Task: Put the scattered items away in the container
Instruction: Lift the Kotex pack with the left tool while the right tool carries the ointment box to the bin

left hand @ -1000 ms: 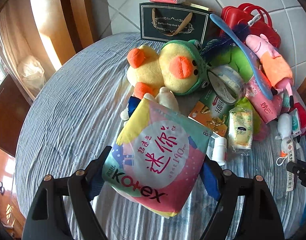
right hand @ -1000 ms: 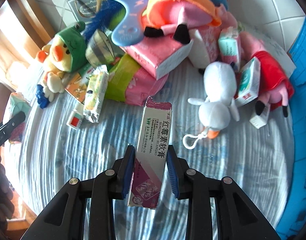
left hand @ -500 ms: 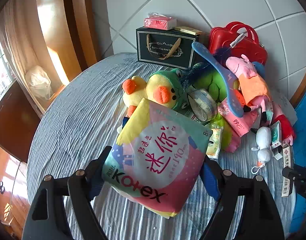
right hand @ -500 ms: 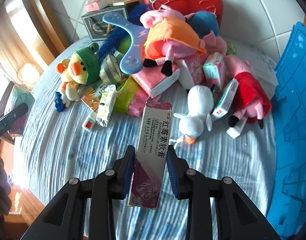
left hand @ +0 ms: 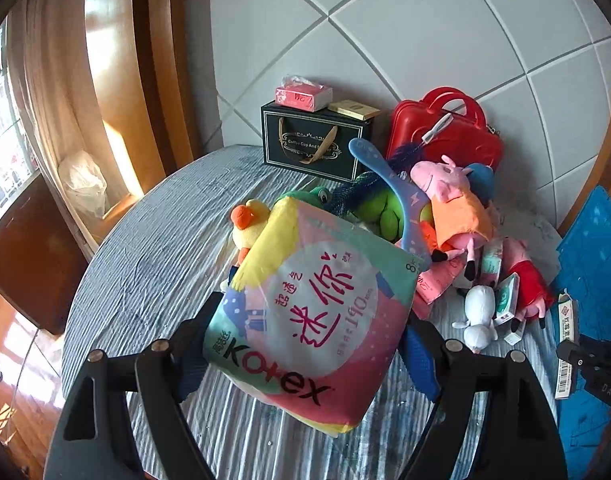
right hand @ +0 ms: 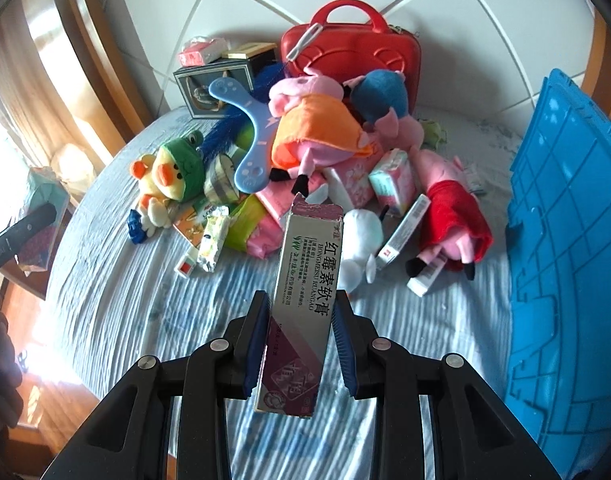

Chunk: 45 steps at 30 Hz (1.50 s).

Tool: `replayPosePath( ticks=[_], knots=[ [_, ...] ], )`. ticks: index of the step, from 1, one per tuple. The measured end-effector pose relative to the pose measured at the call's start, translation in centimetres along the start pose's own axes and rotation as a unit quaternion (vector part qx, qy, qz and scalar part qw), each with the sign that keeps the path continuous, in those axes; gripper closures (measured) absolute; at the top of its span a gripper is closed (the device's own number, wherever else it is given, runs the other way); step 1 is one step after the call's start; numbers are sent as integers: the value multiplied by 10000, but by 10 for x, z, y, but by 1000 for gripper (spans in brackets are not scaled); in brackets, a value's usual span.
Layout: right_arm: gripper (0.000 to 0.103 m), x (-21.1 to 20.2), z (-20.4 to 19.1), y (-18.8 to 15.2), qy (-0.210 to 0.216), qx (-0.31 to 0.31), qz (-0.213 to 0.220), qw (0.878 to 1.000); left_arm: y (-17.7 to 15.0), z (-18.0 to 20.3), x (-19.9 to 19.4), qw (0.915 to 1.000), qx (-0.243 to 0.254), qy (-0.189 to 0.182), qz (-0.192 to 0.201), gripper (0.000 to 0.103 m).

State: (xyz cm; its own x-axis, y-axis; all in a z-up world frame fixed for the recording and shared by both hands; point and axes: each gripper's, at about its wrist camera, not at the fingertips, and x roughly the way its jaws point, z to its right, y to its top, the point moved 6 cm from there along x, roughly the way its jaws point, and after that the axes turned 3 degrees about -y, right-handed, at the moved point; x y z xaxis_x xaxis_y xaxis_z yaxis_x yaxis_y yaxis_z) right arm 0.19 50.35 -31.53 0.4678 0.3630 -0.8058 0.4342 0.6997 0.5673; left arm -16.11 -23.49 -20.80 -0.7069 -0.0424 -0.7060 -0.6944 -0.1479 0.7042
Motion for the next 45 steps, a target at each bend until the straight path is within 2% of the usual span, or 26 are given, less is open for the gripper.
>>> replayPosePath(
  ticks=[5, 13, 20, 31, 38, 45],
  knots=[
    [72, -23, 6, 1, 70, -107, 119, 9998, 7, 18, -25, 9998, -21, -64, 161, 23],
    [72, -63, 8, 1, 352, -218, 286, 9987, 6, 52, -58, 9995, -68, -257, 150, 23],
    [72, -94, 13, 11, 476, -414, 541, 9965, 23, 75, -80, 9986, -102, -364, 371, 23],
    [72, -136, 49, 29, 561, -413, 899, 9935, 48, 121, -106, 9966, 33, -441, 690, 23],
    [72, -160, 80, 33, 538, -306, 1075, 9923, 62, 167, -120, 9939, 234, -635, 866, 23],
    [72, -182, 121, 33, 378, -117, 1236, 9915, 70, 229, -127, 9893, 532, -968, 956, 23]
  ],
)
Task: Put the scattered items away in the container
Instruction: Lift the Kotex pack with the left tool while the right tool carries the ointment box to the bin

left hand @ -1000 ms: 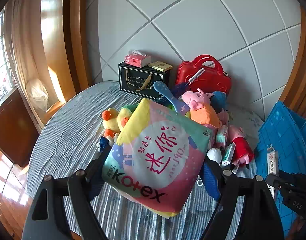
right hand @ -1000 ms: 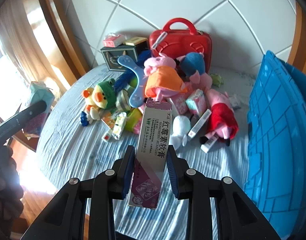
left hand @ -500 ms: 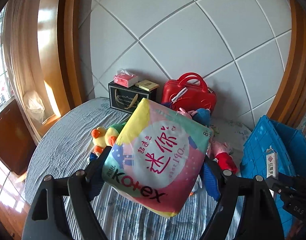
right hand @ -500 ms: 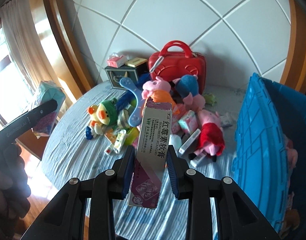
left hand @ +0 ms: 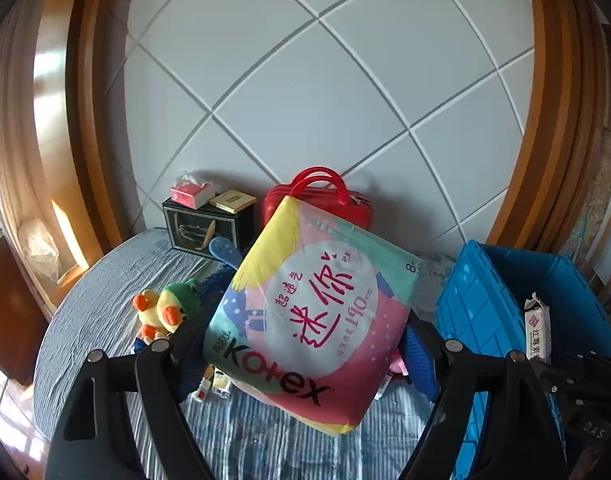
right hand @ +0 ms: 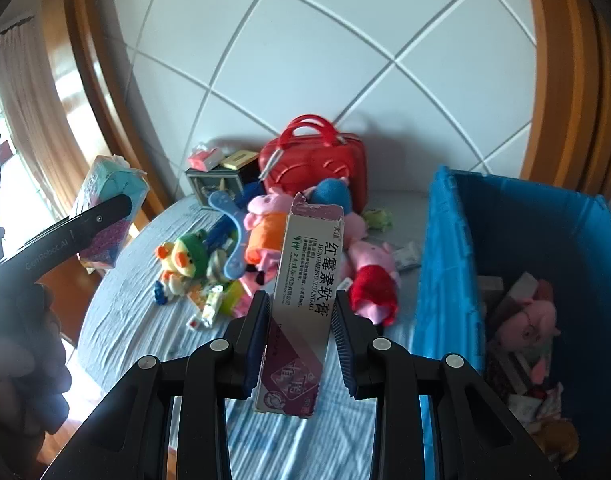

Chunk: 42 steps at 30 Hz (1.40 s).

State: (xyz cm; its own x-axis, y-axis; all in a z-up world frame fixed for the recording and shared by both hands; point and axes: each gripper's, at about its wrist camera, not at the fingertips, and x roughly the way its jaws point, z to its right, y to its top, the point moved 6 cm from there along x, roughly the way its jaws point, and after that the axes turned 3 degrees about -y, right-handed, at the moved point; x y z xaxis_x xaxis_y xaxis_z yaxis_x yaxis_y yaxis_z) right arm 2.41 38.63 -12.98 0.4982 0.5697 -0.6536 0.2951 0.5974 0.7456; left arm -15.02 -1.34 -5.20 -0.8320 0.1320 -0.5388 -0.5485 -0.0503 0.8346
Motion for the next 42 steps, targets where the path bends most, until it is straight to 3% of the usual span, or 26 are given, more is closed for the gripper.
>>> replayPosePath(
  ticks=[19, 42],
  knots=[
    [72, -59, 116, -6, -672, 765, 249, 9945, 9, 172, 21, 9901, 803, -1148, -28, 23],
    [72, -121, 240, -43, -1738, 1695, 210, 9698, -17, 348, 30, 9538, 1582, -2529, -345, 23]
  ],
)
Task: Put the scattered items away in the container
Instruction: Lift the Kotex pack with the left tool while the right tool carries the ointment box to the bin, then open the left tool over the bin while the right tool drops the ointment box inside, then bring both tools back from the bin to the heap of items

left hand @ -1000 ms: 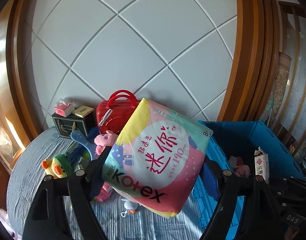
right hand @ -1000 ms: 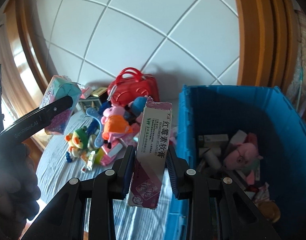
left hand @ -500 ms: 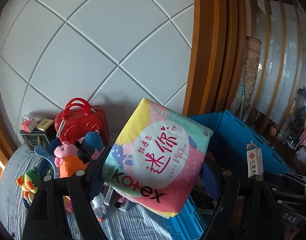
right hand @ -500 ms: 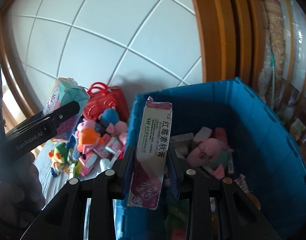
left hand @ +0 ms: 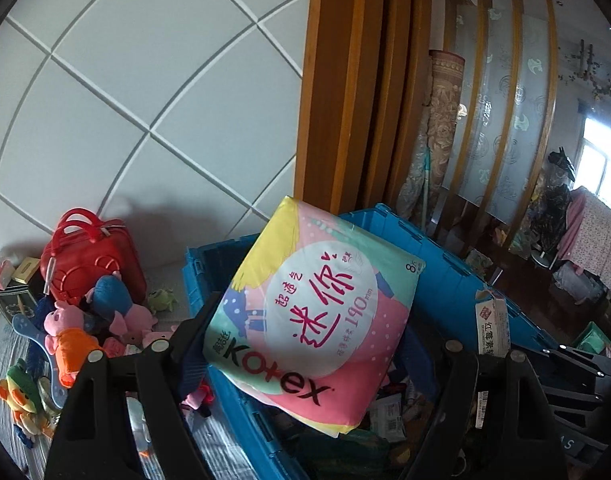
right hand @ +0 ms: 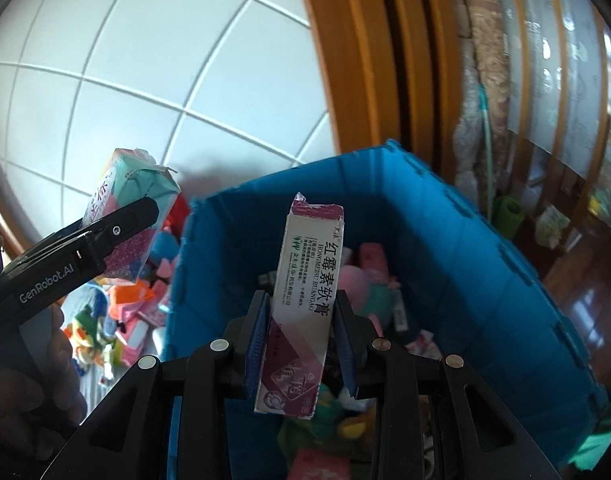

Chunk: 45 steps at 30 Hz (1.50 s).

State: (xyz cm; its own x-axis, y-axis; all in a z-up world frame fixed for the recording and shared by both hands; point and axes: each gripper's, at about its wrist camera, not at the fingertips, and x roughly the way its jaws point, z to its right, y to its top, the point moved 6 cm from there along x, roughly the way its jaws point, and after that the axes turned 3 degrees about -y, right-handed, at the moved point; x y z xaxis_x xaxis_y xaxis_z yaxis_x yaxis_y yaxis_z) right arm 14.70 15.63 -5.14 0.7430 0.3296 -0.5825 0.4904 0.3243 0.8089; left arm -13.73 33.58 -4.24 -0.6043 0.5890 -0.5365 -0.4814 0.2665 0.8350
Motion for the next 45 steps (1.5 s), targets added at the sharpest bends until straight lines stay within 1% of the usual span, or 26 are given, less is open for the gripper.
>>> replayPosePath(
  ticks=[8, 14, 18, 25, 26, 27, 28, 29, 30, 31, 33, 36, 39, 45],
  knots=[
    [72, -1, 29, -5, -302, 186, -134, 9993, 9, 42, 22, 9988, 290, -384, -121, 23],
    [72, -3, 44, -5, -451, 300, -131, 9984, 14, 64, 29, 9974, 456, -537, -142, 23],
    [72, -4, 51, -1, -511, 332, -115, 9981, 17, 71, 32, 9968, 510, -587, -180, 23],
    [71, -6, 49, 1, -499, 313, -72, 9982, 20, 71, 32, 9974, 447, -544, -166, 23],
    [70, -7, 48, 2, -492, 282, -69, 9984, 20, 70, 32, 9975, 417, -552, -141, 21],
    [59, -6, 46, 2, -480, 227, -78, 9986, 21, 70, 32, 9975, 390, -580, -146, 12],
    [44, -6, 45, 2, -473, 191, -81, 9987, 21, 69, 32, 9974, 363, -603, -156, 4],
    [7, -7, 44, 2, -444, 193, -36, 9988, 21, 68, 31, 9974, 332, -625, -156, 0],
    [1, -9, 43, 3, -408, 214, 55, 9989, 21, 68, 31, 9972, 328, -648, -179, 0],
    [0, -12, 43, 4, -424, 218, 127, 9988, 20, 67, 32, 9970, 368, -646, -234, 0],
    [0, -11, 43, 4, -391, 217, 76, 9990, 17, 64, 34, 9969, 463, -551, -320, 0],
    [0, -13, 44, 2, -389, 260, 75, 9989, 11, 47, 34, 9976, 247, -482, -431, 0],
    [0, -17, 43, 1, -396, 275, 109, 9988, 9, 35, 29, 9982, 69, -436, -415, 0],
    [0, -18, 32, -2, -336, 209, 132, 9991, 5, 16, 11, 9991, -69, -313, -282, 0]
  ],
)
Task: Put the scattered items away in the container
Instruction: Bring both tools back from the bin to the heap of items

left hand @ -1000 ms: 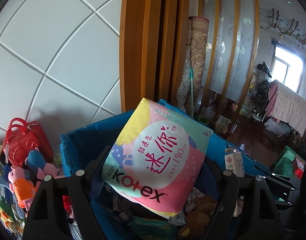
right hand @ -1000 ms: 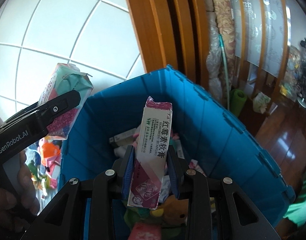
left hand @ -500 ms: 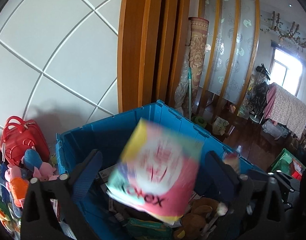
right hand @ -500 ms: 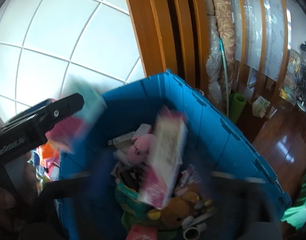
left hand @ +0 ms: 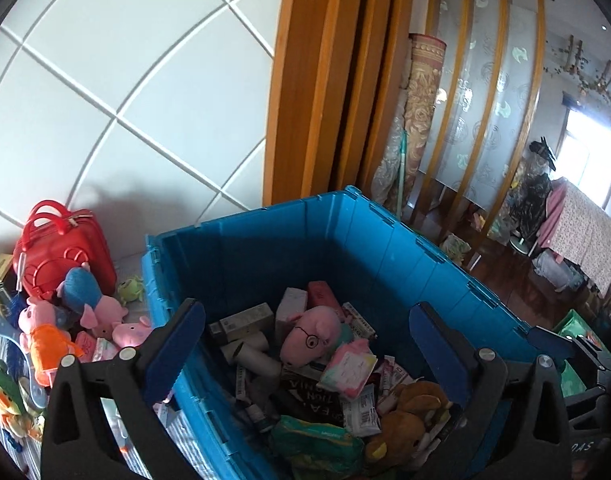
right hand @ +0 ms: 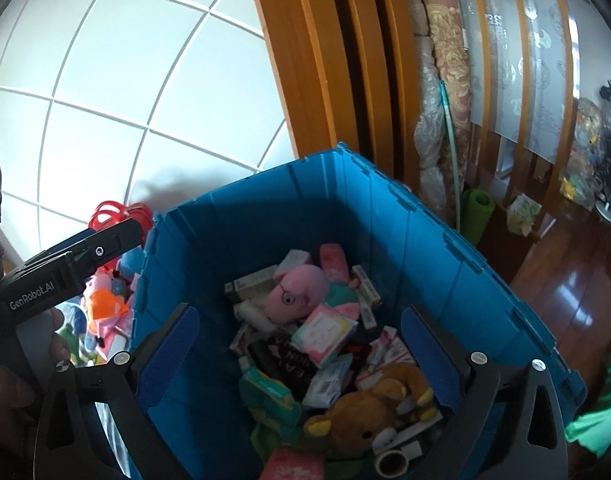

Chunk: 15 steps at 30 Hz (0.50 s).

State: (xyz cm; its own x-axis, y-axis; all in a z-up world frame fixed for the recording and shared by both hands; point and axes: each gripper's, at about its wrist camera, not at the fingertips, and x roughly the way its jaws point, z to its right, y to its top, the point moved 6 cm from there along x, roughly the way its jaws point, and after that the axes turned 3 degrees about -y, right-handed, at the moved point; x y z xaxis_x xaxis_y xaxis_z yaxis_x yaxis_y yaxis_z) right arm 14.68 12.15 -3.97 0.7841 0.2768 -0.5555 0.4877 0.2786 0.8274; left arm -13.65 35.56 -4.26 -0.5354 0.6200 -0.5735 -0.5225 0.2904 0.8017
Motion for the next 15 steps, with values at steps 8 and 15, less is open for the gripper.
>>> replayPosePath(
  ticks=[8, 15],
  knots=[
    [0, 8, -50, -6, 370, -281, -91, 9989, -19, -57, -29, 9987, -381, 339, 71, 0],
    [0, 16, -130, -13, 779, -819, -66, 9936, -46, -129, -67, 9940, -761, 782, 87, 0]
  ],
)
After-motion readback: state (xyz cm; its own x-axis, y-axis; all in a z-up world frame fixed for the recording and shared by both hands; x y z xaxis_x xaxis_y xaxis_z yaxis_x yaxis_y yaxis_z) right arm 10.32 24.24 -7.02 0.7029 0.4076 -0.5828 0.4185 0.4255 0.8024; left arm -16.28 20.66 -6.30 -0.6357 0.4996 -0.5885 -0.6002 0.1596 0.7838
